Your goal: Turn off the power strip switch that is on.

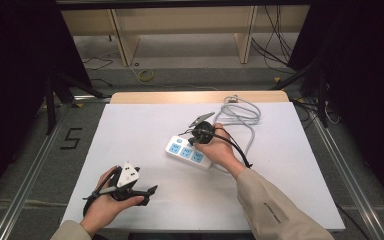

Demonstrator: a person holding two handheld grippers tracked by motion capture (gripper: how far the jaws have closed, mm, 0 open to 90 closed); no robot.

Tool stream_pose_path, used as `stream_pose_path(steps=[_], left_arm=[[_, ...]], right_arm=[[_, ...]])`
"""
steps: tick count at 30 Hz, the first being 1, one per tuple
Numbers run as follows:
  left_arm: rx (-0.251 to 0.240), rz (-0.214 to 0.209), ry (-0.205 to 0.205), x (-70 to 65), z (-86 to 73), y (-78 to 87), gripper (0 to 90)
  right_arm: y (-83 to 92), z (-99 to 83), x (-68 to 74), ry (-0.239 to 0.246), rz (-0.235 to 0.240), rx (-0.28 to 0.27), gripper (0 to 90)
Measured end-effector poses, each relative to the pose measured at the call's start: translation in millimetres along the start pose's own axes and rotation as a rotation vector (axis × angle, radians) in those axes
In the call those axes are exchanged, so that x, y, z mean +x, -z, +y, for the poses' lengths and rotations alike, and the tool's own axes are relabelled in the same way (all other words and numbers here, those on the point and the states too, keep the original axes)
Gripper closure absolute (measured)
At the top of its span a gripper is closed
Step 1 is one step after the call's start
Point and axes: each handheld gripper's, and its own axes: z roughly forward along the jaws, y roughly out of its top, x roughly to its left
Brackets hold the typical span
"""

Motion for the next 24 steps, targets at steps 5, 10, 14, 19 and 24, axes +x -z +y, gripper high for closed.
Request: stream_pose_path(steps=[5,10,14,19,24], left_arm=[[-0.002,0.0,0.002,0.0,-0.1,-0.2,16.5],[-0.001,-0.001,0.001,0.1,-0.1,-0.1,16.5],[-0.002,-0.002,0.002,0.0,-0.2,-0.2,16.5],[0.0,-0.003,-0.003,0.1,0.1,-0.2,16.5],[0.0,-0.002,-0.003,0.1,0.1,-0.1,16.6]], right_arm=[[-4.5,1.4,0.6,0.0,0.003,0.018,90.0],[-7.1,3.4,1.0,0.004,-0.001,0.03,90.0],[-8.3,5.0,0.1,0.002,-0.002,0.048,90.0],[-9.8,6.7,-1.1,0.004,0.006,0.069,90.0],[-10.3,9.0,-1.0,0.004,0.005,0.084,90.0]])
